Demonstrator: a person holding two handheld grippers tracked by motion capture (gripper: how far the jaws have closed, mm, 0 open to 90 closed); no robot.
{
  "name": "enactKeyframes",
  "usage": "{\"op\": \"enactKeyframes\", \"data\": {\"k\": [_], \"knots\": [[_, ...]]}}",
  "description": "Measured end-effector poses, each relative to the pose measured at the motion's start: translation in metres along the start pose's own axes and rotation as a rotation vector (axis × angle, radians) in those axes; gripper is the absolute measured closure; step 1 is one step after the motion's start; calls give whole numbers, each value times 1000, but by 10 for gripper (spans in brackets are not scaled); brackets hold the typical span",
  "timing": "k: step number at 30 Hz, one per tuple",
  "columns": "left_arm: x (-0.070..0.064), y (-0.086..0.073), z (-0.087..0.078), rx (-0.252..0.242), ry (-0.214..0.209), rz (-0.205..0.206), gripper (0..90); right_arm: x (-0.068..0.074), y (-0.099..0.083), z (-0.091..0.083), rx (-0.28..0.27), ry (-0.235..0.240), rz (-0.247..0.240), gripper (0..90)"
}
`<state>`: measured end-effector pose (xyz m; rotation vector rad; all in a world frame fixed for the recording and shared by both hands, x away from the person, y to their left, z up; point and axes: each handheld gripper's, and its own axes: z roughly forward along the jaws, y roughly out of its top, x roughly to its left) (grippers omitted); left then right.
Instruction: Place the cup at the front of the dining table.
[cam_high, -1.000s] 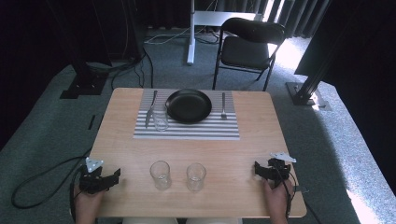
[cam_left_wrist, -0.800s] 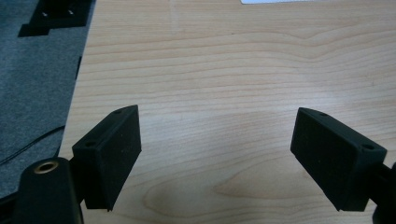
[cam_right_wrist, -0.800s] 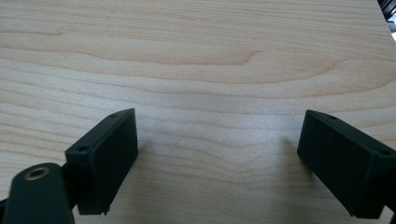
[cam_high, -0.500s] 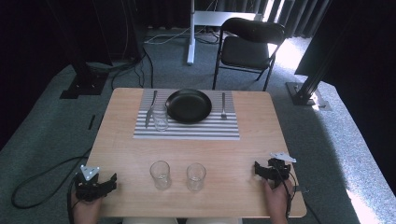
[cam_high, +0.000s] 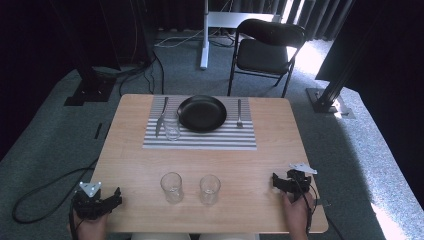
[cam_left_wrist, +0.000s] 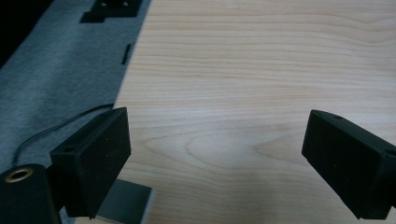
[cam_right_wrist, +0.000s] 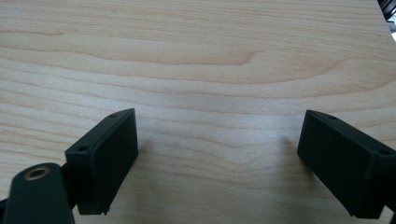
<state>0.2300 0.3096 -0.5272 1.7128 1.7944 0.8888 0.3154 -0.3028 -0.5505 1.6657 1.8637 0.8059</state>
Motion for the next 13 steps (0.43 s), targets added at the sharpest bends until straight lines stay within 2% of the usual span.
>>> {"op": "enactKeyframes", "data": {"k": [4,5,6,7,10,13], "knots": [[0,3,3,-16,-7,1,85,0,0,0,0,0,0,117],[0,3,3,-16,-7,1,35,0,0,0,0,0,0,117],[-1,5,6,-11,-45,-18,35,0,0,0,0,0,0,117],[-2,5,7,-14,-44,-23,3,0,0,0,0,0,0,117],[-1,7,8,-22,-25,-17,3,0,0,0,0,0,0,117],[1,9,9,-25,-22,-35,3,0,0,0,1,0,0,117]]}}
